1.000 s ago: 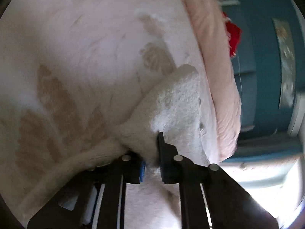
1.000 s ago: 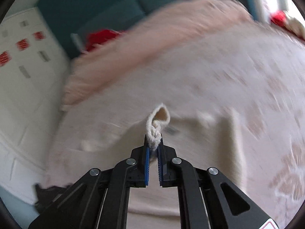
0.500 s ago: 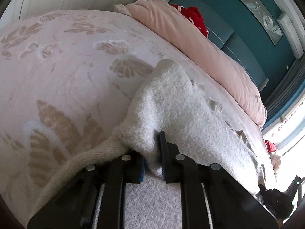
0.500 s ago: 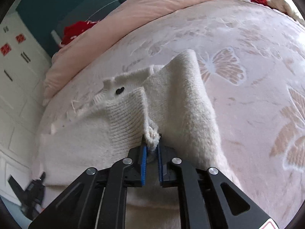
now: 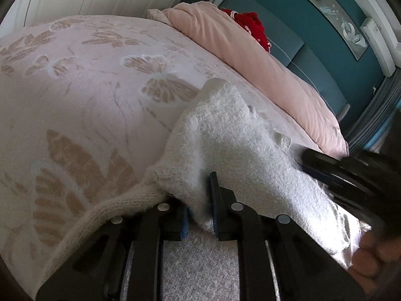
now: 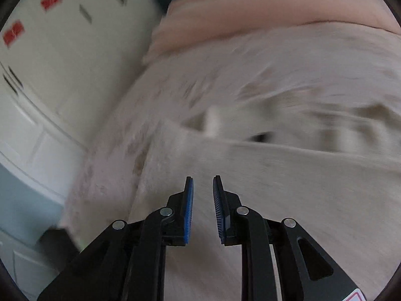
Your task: Fold small clothes
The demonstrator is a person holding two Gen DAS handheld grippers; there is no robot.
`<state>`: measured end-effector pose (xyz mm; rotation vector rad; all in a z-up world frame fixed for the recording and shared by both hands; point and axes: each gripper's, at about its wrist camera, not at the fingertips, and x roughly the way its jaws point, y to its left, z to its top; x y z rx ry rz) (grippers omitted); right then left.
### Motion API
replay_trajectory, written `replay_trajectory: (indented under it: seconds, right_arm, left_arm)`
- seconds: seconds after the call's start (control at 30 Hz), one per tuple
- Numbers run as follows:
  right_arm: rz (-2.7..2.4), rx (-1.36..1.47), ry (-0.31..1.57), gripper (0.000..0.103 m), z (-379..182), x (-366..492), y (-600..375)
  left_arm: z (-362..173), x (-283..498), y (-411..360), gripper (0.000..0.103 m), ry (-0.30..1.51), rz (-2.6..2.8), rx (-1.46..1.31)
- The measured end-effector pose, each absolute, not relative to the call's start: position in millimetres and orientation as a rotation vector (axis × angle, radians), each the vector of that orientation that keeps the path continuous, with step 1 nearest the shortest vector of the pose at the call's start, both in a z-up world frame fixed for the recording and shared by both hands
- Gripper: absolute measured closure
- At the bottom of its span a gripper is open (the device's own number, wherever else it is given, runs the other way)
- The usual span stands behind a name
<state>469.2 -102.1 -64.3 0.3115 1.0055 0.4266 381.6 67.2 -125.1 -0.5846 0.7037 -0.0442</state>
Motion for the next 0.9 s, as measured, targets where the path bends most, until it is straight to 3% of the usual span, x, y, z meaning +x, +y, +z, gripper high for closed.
replay_trajectory:
  seconds: [0.07, 0.13, 0.3, 0.37, 0.43, 0.47, 0.6, 0.67, 0.7, 0.83, 0.9]
  right_arm:
    - [0.414, 0.274, 1.044, 0.085, -80.4, 494.6, -76.6]
    - [0.366, 0.246, 1.038, 0.098, -87.3, 507.8, -71.3]
    - [0.266, 0.437, 0.915, 0.091, -58.5, 494.2, -140.5]
    - [0.170, 0.440, 0.852, 0.083, -47.2, 459.0, -193.7]
    - [-0.013, 0.396, 0.792, 0.051, -44.2, 410.9, -256.5]
    - [-0.072, 0.388, 0.777, 0.044, -46.0, 394.8, -275.2]
    - [-0.196, 0.505, 0.846, 0.041, -74.4, 355.7, -359.6]
    - [-0.114, 0.526, 0.888, 0.060, -86.1, 358.6, -364.2]
    - [-0.094, 0.495, 0.897, 0.094, -86.5, 361.0, -359.2]
    - [-0.080, 0.492, 0.749, 0.097, -56.1, 334.8, -360.4]
    - [-0.138, 0.503, 0.768, 0.097, -69.3, 333.1, -376.2]
  left_arm:
    - [-126.2, 381.7, 67.3, 0.089, 0.699, -0.046, -0.583]
    - [-127.8, 382.1, 67.6, 0.089, 0.693, -0.050, -0.584]
    - [-129.3, 381.5, 68.1, 0.089, 0.683, -0.060, -0.593]
    - [-129.0, 381.4, 67.6, 0.089, 0.683, -0.059, -0.592]
    - [-128.9, 381.1, 67.0, 0.089, 0.683, -0.058, -0.591]
    - [-129.1, 381.3, 66.9, 0.089, 0.683, -0.058, -0.590]
    - [-128.8, 382.5, 65.3, 0.089, 0.687, -0.051, -0.581]
    - [-128.4, 383.0, 64.8, 0.089, 0.689, -0.048, -0.578]
    - [-128.2, 383.0, 64.7, 0.089, 0.690, -0.047, -0.579]
    - [-128.0, 383.4, 64.8, 0.089, 0.690, -0.047, -0.578]
    - [-128.2, 383.9, 65.4, 0.086, 0.689, -0.048, -0.577]
